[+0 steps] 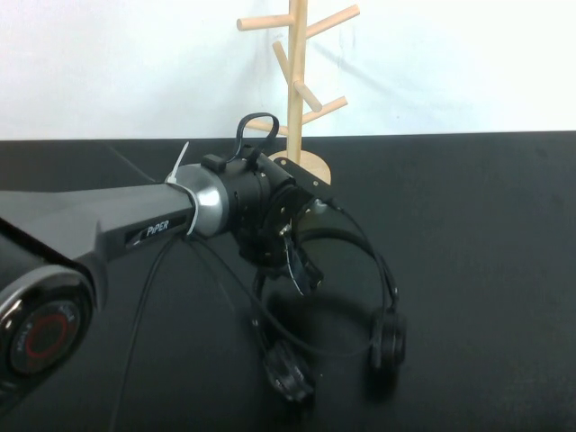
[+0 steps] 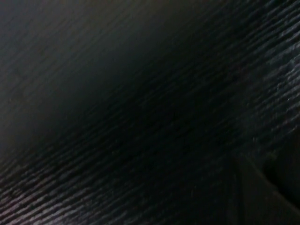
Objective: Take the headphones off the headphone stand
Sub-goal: Place the headphones on the table
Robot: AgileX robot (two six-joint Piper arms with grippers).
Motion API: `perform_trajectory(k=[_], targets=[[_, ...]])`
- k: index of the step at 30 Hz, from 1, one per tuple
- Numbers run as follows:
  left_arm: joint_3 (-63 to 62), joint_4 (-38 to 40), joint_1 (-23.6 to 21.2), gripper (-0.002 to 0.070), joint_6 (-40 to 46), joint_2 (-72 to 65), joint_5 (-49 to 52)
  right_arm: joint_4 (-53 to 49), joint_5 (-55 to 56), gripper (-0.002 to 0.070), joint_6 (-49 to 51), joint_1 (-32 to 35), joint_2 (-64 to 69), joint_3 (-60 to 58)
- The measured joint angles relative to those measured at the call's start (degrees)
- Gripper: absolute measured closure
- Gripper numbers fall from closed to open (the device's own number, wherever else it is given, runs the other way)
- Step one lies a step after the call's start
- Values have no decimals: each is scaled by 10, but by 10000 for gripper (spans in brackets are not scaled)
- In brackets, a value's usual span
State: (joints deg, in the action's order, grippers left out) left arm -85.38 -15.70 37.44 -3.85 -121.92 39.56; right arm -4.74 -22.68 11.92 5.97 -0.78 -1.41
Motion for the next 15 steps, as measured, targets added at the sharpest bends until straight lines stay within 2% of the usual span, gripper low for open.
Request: perform_trajectory(k=[3,8,10,13,15], targets=[[0,2,0,595,2,0,-6,0,0,684,0,0,0,0],[0,3,0,363,5,0,-9,0,0,684,0,0,0,0],[0,3,0,295,5,0,-7,0,0,684,0,0,0,0],[4,3,4,253,2,20,19,0,0,684,0,0,0,0],[24,3,14,258,0,61,27,0,0,684,0,0,0,0]])
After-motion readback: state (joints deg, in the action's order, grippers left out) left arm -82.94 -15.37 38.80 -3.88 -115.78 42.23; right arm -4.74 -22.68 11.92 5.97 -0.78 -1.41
